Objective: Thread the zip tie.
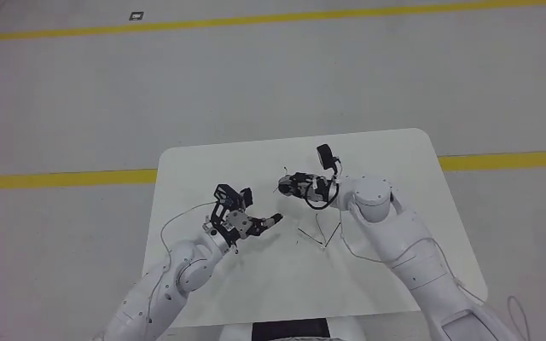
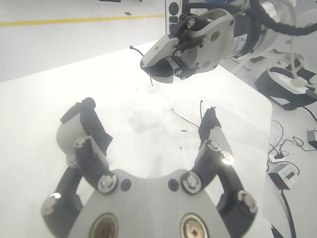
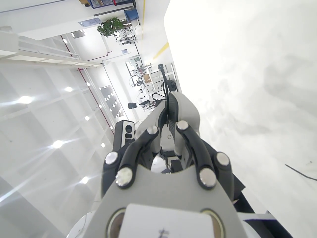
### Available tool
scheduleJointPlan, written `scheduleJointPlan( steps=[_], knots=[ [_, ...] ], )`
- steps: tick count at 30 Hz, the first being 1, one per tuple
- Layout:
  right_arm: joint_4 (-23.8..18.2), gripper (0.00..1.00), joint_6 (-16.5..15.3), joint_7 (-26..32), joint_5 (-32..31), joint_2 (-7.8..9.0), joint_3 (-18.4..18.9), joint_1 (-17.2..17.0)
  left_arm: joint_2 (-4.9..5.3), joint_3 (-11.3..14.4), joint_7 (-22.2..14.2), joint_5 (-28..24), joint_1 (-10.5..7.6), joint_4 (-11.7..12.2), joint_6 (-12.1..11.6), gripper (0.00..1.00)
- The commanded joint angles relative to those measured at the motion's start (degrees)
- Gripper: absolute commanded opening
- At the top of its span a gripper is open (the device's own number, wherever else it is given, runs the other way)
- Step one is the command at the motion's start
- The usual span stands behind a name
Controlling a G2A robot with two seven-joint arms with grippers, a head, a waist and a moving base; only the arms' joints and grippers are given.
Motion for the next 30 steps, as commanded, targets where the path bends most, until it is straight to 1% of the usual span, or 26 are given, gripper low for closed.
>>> scheduleJointPlan(
  steps=[1, 3, 5, 8, 10, 14, 18, 23, 28, 30],
  knots=[
    [-0.19, 0.0, -0.11, -0.13, -0.13, 0.09, 0.04, -0.11, 0.01, -0.05, 0.26, 0.56, 0.02, 0.0, -0.03, 0.55],
    [-0.39, 0.0, -0.32, -0.27, -0.36, 0.17, 0.0, -0.2, 0.01, -0.06, 0.47, 0.96, 0.06, 0.17, -0.1, 0.49],
    [-0.72, 0.0, -0.76, -0.54, -0.89, 0.25, -0.17, -0.37, -0.01, -0.05, 0.64, 1.38, 0.02, 0.24, -0.19, 0.46],
    [-1.15, 0.0, -1.53, -1.06, -1.86, 0.37, -0.38, -0.58, -0.03, 0.01, 0.93, 1.92, -0.01, 0.35, -0.27, 0.35],
    [-1.71, 0.0, -2.53, -1.41, -2.66, 0.45, -0.59, -0.8, -0.05, 0.03, 1.05, 2.19, -0.06, 0.41, -0.33, 0.33],
    [-2.6, 0.0, -3.82, -1.64, -3.65, 0.61, -0.9, -1.27, -0.11, 0.07, 1.62, 2.55, -0.17, 0.49, -0.59, 0.33],
    [-3.11, 0.0, -4.64, -1.5, -4.15, 0.73, -1.18, -1.55, -0.19, 0.16, 1.92, 2.54, -0.24, 0.52, -0.75, 0.34],
    [-3.34, 0.0, -4.74, -1.13, -4.23, 0.82, -1.69, -1.7, -0.29, 0.16, 1.66, 2.24, -0.35, 0.42, -0.5, 0.33],
    [-3.56, 0.0, -4.87, -1.18, -4.0, 0.86, -2.01, -1.87, -0.37, 0.18, 2.11, 2.36, -0.35, 0.42, -0.46, 0.29],
    [-3.62, 0.0, -4.93, -1.2, -3.92, 0.9, -2.09, -1.92, -0.42, 0.23, 2.23, 2.42, -0.4, 0.43, -0.42, 0.24]
  ],
)
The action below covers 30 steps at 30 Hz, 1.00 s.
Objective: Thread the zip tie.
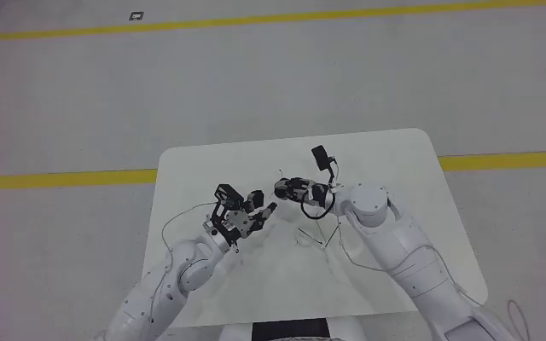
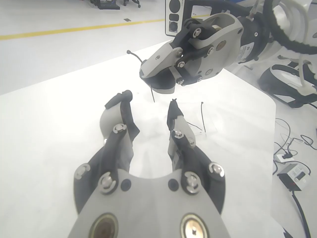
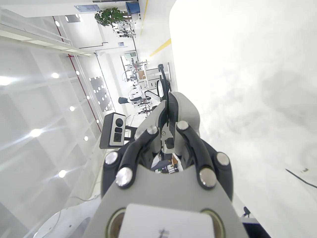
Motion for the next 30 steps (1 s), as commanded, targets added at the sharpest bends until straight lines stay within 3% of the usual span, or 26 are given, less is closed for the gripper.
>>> scheduleJointPlan(
  steps=[1, 6, 30],
  knots=[
    [-0.05, 0.0, -0.04, -0.02, 0.07, 0.03, -0.05, -0.03, -0.05, 0.06, 0.11, 0.07, -0.07, 0.0, 0.05, 0.22],
    [-0.18, 0.0, -0.17, -0.07, 0.26, 0.12, -0.12, -0.12, -0.17, 0.18, 0.29, 0.14, -0.19, 0.09, 0.19, 0.13],
    [-0.72, 0.0, -1.34, -0.36, 0.64, 0.56, -0.58, -0.6, -0.88, 0.77, 1.01, -2.42, -0.82, 0.98, 0.1, 0.14]
  ],
)
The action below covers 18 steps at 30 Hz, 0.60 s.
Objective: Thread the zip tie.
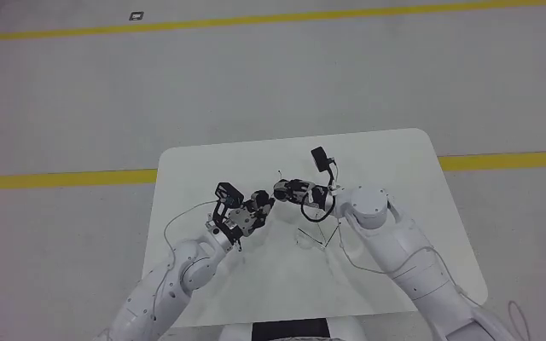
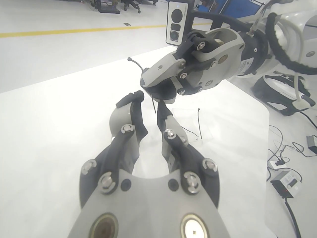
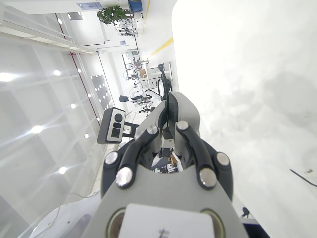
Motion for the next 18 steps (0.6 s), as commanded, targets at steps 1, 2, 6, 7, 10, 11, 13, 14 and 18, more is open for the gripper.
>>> scheduleJointPlan(
  steps=[1, 2, 6, 7, 10, 11, 13, 14, 18],
  knots=[
    [-0.07, 0.0, -0.12, 0.07, 0.16, 0.02, -0.07, -0.02, -0.06, 0.05, 0.06, -0.14, -0.04, 0.1, 0.02, 0.14],
    [-0.09, 0.0, -0.15, 0.07, 0.21, 0.03, -0.09, -0.02, -0.09, 0.07, 0.07, -0.2, -0.06, 0.13, 0.03, 0.13],
    [-0.24, 0.0, -0.23, 0.06, 0.37, 0.08, -0.19, -0.04, -0.2, 0.19, 0.1, -0.49, -0.18, 0.24, 0.01, 0.1],
    [-0.32, 0.0, -0.24, 0.08, 0.4, 0.1, -0.23, -0.04, -0.24, 0.24, 0.09, -0.55, -0.24, 0.27, 0.02, 0.09],
    [-0.42, 0.0, -0.26, 0.09, 0.43, 0.14, -0.29, -0.06, -0.33, 0.33, 0.07, -0.71, -0.34, 0.34, 0.04, 0.07],
    [-0.44, 0.0, -0.27, 0.09, 0.43, 0.16, -0.31, -0.06, -0.36, 0.35, 0.07, -0.8, -0.37, 0.37, 0.01, 0.07],
    [-0.48, 0.0, -0.31, 0.1, 0.45, 0.19, -0.36, -0.06, -0.41, 0.39, 0.05, -0.94, -0.42, 0.43, -0.05, 0.07],
    [-0.5, 0.0, -0.34, 0.11, 0.46, 0.2, -0.4, -0.05, -0.44, 0.42, 0.0, -1.03, -0.45, 0.47, -0.09, 0.05],
    [-0.5, 0.0, -0.38, 0.14, 0.44, 0.25, -0.56, 0.02, -0.52, 0.49, -0.22, -1.25, -0.58, 0.59, -0.27, 0.02]
  ],
)
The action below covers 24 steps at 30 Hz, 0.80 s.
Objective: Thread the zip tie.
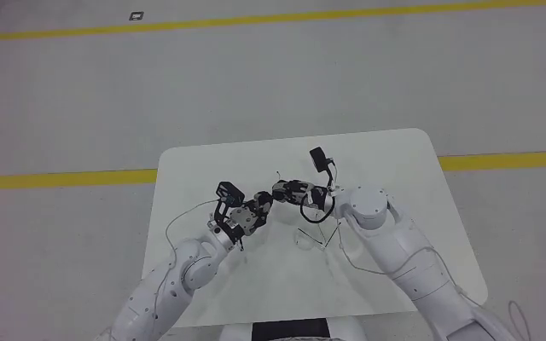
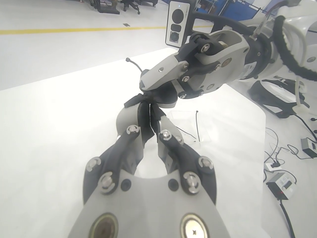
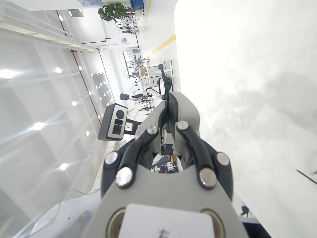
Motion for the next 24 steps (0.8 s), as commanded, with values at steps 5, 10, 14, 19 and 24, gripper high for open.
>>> scheduleJointPlan(
  steps=[5, 10, 14, 19, 24],
  knots=[
    [0.09, 0.0, -0.02, -0.06, -0.04, 0.04, -0.31, 0.1, -0.11, 0.07, -0.17, -0.21, -0.11, 0.14, -0.23, 0.0],
    [0.15, 0.0, -0.04, -0.17, -0.1, 0.1, -0.49, 0.11, -0.17, 0.06, -0.11, -0.33, 0.03, 0.2, -0.33, 0.0],
    [0.15, 0.11, -0.01, -0.1, -0.14, 0.16, -0.58, 0.11, -0.2, 0.02, -0.02, -0.43, 0.17, 0.1, -0.58, 0.0],
    [0.09, 1.0, 0.06, -0.28, -0.04, 0.21, -0.67, 0.08, -0.19, -0.18, 0.06, -0.5, 0.4, 0.01, -0.76, 0.0],
    [-0.05, 1.0, 0.05, -0.73, 0.16, 0.29, -0.48, -0.01, -0.13, -0.62, 0.08, -0.72, 0.75, -0.14, -0.88, 0.0]
  ],
)
